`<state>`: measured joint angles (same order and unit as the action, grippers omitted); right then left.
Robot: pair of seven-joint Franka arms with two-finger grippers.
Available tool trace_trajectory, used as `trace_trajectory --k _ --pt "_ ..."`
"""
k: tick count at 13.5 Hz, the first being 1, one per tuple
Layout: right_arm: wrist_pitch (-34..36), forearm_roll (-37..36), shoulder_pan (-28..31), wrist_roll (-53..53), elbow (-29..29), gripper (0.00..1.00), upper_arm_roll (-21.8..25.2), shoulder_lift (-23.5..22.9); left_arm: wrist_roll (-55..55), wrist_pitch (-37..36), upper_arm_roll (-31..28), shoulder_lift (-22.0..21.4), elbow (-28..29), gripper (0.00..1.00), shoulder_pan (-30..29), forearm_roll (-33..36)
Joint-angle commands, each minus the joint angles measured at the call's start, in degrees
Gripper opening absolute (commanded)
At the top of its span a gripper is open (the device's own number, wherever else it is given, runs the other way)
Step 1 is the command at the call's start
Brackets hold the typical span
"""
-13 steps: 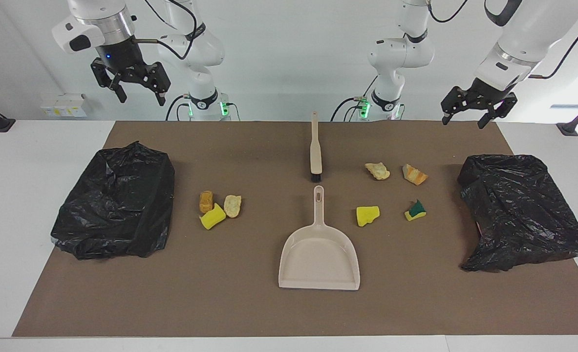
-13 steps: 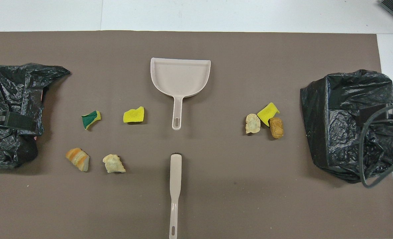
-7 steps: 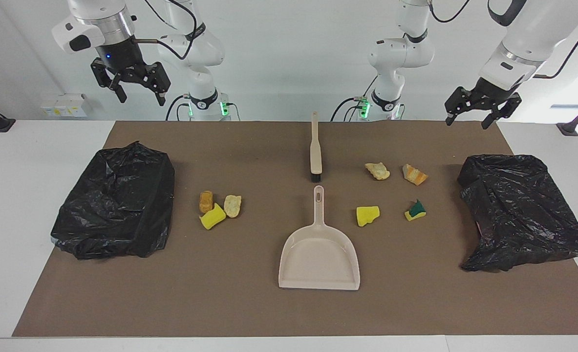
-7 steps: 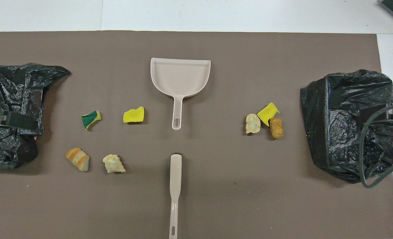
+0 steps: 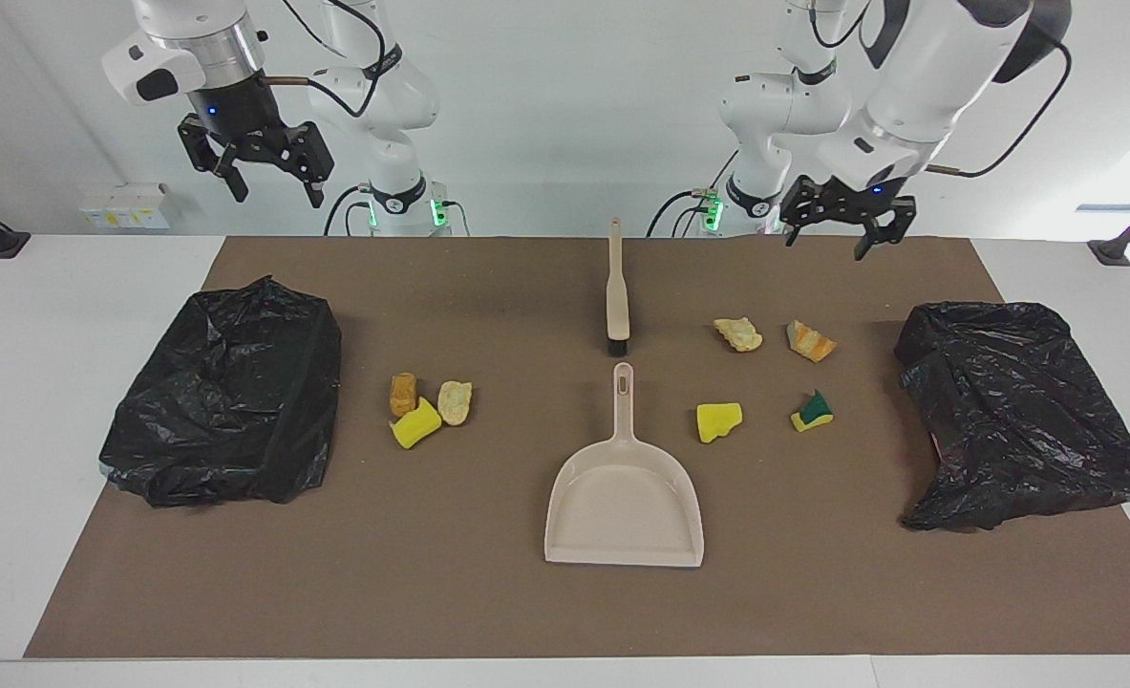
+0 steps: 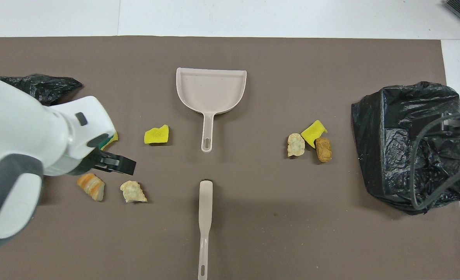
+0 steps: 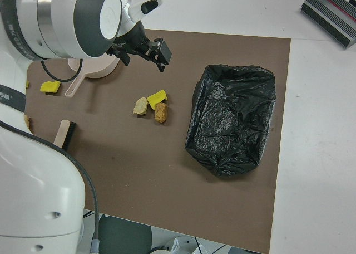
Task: Sweep and dump trash in bin
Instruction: 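Grasp the dustpan handle with the right gripper while the left gripper grasps the brush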
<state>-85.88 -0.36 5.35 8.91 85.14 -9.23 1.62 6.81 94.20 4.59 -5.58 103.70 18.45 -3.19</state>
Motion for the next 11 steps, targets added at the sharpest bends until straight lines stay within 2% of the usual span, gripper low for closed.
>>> trace_trajectory --k 1,5,7,9,11 --pt "-4.6 0.0 -3.0 3.5 -0.6 1.00 -0.3 -4.3 8.5 8.2 -1.1 -5.1 10.6 1.00 7.7 -0.2" --pt "-11.5 -2.2 -11.3 13.7 -4.0 1.00 -0.1 -14.1 14.5 17.7 -1.0 -5.3 20.1 1.00 17.1 -0.2" --pt "-13.0 -3.8 -15.0 18.7 -10.3 1.00 0.0 -21.4 15.9 22.2 -1.0 -4.8 24.5 1.00 20.1 -0.2" --pt "-13.2 -6.1 -19.0 22.6 -18.1 1.00 0.1 -28.9 18.4 30.7 -0.9 -5.0 31.7 1.00 23.4 -0.2" --pt "-16.8 -6.9 -21.9 25.1 -18.5 1.00 0.4 -32.3 21.4 33.2 -0.9 -4.7 34.1 1.00 25.7 -0.2"
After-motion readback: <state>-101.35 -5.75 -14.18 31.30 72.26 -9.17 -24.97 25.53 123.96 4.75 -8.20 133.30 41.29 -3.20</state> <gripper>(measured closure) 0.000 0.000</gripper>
